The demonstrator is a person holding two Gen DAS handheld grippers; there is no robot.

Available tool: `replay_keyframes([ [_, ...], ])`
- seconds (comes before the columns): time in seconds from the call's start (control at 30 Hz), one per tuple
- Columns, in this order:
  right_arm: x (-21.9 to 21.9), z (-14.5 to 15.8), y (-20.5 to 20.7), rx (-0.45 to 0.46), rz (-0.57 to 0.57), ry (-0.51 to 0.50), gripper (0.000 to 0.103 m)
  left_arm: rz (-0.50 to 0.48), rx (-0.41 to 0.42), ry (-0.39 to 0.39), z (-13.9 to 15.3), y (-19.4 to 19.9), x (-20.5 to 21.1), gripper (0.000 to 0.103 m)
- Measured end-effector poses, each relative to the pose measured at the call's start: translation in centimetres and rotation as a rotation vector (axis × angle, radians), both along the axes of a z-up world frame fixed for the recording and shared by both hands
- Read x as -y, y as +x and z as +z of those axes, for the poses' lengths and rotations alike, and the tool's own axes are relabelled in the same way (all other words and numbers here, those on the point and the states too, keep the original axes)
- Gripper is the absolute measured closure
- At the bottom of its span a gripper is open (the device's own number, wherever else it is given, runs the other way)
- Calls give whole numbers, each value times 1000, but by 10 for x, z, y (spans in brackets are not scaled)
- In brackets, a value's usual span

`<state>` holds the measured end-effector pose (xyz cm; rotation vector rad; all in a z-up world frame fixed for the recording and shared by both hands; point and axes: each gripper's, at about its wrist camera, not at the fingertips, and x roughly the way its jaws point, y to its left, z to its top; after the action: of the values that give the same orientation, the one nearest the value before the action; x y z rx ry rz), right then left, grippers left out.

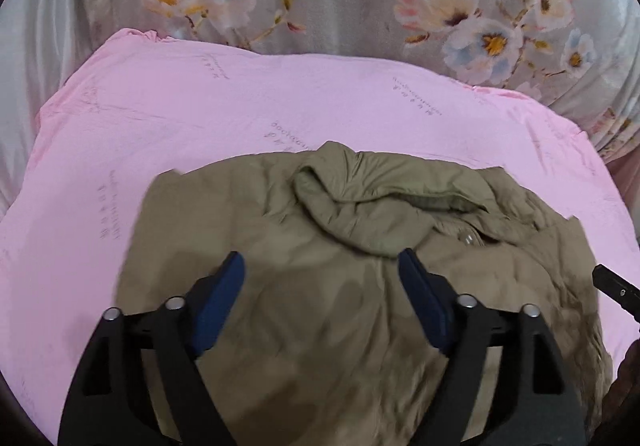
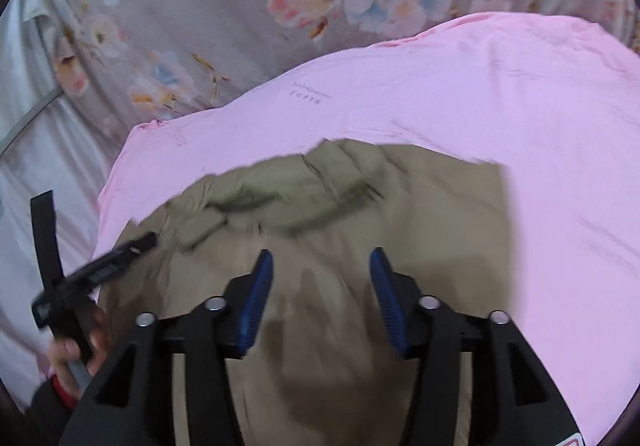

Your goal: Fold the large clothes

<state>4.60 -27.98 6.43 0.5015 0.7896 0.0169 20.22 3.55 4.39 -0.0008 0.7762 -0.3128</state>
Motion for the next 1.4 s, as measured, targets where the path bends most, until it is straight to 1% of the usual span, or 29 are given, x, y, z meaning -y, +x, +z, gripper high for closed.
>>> replay_keyframes([
  [0.03,1,3,-30,-13,6,-14,44,-7,-3,0,4,-18,-15,20],
  [0.1,4,3,-99,-65,16,-40,42,-3,-36,26,4,-57,-51,20],
  [0.13,4,0,-129,-91,14,-43,41,8,-64,34,2,-78,-71,20],
  [0.2,4,-9,-182,-147,0,-21,40,27,-125,16,-5,-110,-105,20],
  [0.27,0,-20,-223,-182,-12,30,40,63,-193,-30,-16,-146,-139,20],
  [0.3,-2,-25,-239,-199,-18,63,40,78,-214,-51,-20,-159,-149,20],
  [0.37,-10,-35,-267,-220,-22,148,40,109,-278,-133,-32,-187,-171,20],
  [0.4,-16,-38,-277,-218,-14,172,40,117,-305,-169,-37,-198,-179,20],
  [0.47,-30,-39,-290,-198,9,189,39,132,-348,-228,-48,-222,-191,20],
  [0.53,-45,-40,-296,-178,31,197,36,131,-349,-267,-51,-238,-193,20],
  [0.6,-55,-38,-299,-160,42,192,35,114,-343,-305,-50,-248,-189,20],
  [0.67,-63,-38,-300,-145,51,212,35,81,-365,-359,-52,-256,-181,20],
  [0.73,-66,-39,-301,-125,50,244,35,50,-380,-383,-54,-263,-172,20],
  [0.8,-65,-40,-302,-105,45,292,35,32,-378,-396,-54,-269,-165,20],
  [0.83,-66,-41,-304,-94,39,305,36,23,-378,-399,-54,-271,-161,23],
  [0.87,-66,-40,-303,-89,31,299,39,19,-377,-399,-55,-273,-158,31],
  [0.9,-67,-40,-303,-93,22,286,53,23,-375,-385,-55,-274,-155,38],
  [0.93,-68,-41,-301,-103,22,265,62,22,-371,-368,-54,-274,-153,58],
  [0.97,-71,-40,-301,-104,28,247,75,24,-366,-356,-53,-275,-152,75],
  [1.0,-73,-39,-301,-91,35,245,85,25,-357,-353,-50,-276,-154,80],
  [1.03,-73,-35,-303,-72,40,247,89,21,-347,-360,-46,-277,-156,87],
  [1.07,-73,-28,-306,-40,45,248,90,19,-328,-372,-39,-281,-159,92],
  [1.1,-72,-19,-310,-5,52,250,92,18,-315,-375,-34,-283,-161,93],
  [1.13,-70,-11,-314,24,58,252,93,13,-290,-379,-23,-288,-164,95],
  [1.23,-63,25,-331,152,85,258,94,-15,-213,-401,11,-303,-172,95],
  [1.27,-62,43,-339,210,96,245,94,-25,-181,-405,25,-311,-174,95],
  [1.37,-54,87,-353,338,105,220,95,-50,-79,-434,69,-329,-184,95],
  [1.4,-50,100,-355,378,100,220,95,-54,-57,-443,79,-331,-185,95],
])
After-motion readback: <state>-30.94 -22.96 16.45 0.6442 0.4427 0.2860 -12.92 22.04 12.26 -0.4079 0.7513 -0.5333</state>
